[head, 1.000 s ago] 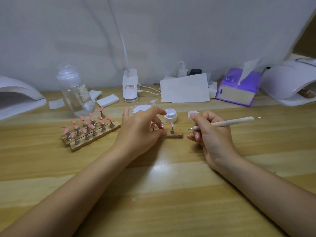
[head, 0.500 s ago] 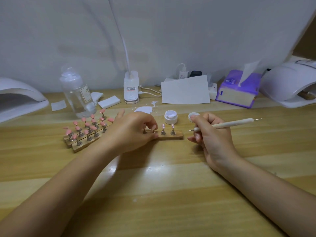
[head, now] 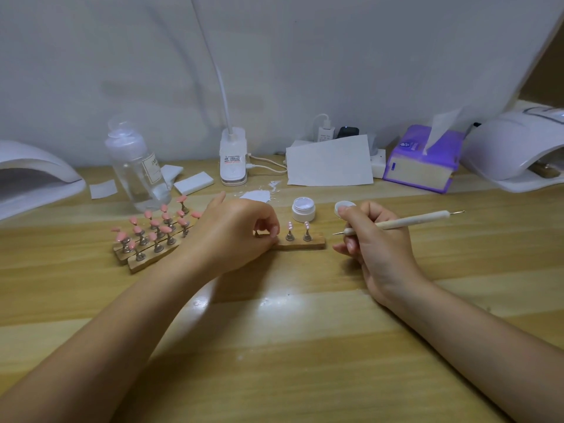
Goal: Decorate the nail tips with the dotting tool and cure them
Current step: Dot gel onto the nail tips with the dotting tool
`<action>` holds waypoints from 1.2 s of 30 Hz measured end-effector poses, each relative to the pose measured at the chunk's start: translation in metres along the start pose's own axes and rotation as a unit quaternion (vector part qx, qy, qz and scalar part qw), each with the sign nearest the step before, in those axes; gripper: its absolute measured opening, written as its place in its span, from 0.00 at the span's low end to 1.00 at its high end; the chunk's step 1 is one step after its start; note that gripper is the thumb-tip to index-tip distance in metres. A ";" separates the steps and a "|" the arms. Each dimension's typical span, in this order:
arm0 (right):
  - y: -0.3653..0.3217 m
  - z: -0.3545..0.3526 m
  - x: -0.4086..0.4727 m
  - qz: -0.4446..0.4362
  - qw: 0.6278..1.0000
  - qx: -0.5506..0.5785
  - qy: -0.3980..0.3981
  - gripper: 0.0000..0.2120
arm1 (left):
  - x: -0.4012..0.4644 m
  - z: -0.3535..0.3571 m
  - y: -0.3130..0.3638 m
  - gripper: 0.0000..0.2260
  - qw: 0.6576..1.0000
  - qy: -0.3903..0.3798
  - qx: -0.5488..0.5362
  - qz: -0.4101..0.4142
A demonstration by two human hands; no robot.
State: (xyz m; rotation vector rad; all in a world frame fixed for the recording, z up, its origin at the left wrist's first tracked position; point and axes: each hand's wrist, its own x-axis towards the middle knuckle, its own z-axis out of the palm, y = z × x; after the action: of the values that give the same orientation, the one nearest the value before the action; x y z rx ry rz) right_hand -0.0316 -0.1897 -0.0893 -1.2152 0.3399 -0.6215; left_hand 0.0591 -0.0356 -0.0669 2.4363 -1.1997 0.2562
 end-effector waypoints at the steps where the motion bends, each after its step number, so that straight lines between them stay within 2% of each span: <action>1: 0.000 0.000 0.000 0.000 1.000 0.001 0.000 0.19 | 0.000 0.000 0.000 0.05 1.000 0.011 0.004 0.009; 5: 0.001 -0.001 0.000 0.002 1.000 0.005 0.000 0.19 | 0.001 -0.002 0.002 0.04 0.993 0.083 -0.051 0.060; 8: 0.001 -0.001 0.001 0.004 1.000 0.011 0.003 0.21 | -0.001 -0.005 0.014 0.04 0.974 0.129 -0.167 0.084; 12: 0.000 -0.002 0.001 0.007 0.999 0.027 0.020 0.17 | -0.009 0.008 0.032 0.03 0.929 0.087 -0.356 0.057; 15: 0.000 -0.003 0.001 -0.001 0.999 0.035 0.034 0.18 | -0.015 0.022 0.039 0.04 0.900 0.036 -0.434 0.025; 17: 0.001 -0.004 0.001 -0.008 0.999 0.033 0.037 0.19 | -0.018 0.029 0.040 0.04 0.897 0.016 -0.442 0.021; 22: -0.002 -0.003 0.001 -0.049 0.998 -0.014 0.022 0.15 | -0.019 0.039 0.039 0.13 0.904 -0.016 -0.426 0.000; 25: -0.011 -0.003 0.007 -0.082 0.994 -0.068 -0.009 0.14 | -0.020 0.040 0.038 0.11 0.911 -0.021 -0.413 -0.004; 28: -0.017 -0.002 0.018 -0.104 0.988 -0.117 -0.016 0.16 | -0.019 0.040 0.039 0.12 0.913 -0.021 -0.407 -0.014; 31: -0.022 0.005 0.038 -0.132 0.976 -0.174 -0.015 0.20 | -0.019 0.040 0.040 0.15 0.906 -0.036 -0.420 -0.036; 36: -0.016 0.022 0.070 -0.148 0.938 -0.308 -0.053 0.18 | -0.020 0.037 0.043 0.15 0.902 -0.045 -0.427 -0.033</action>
State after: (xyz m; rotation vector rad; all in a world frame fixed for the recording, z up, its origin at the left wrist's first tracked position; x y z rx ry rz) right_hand 0.0319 -0.2188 -0.0614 -1.9208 0.2686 -0.7312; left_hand 0.0123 -0.0609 -0.0944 1.7080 -0.9690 -0.3481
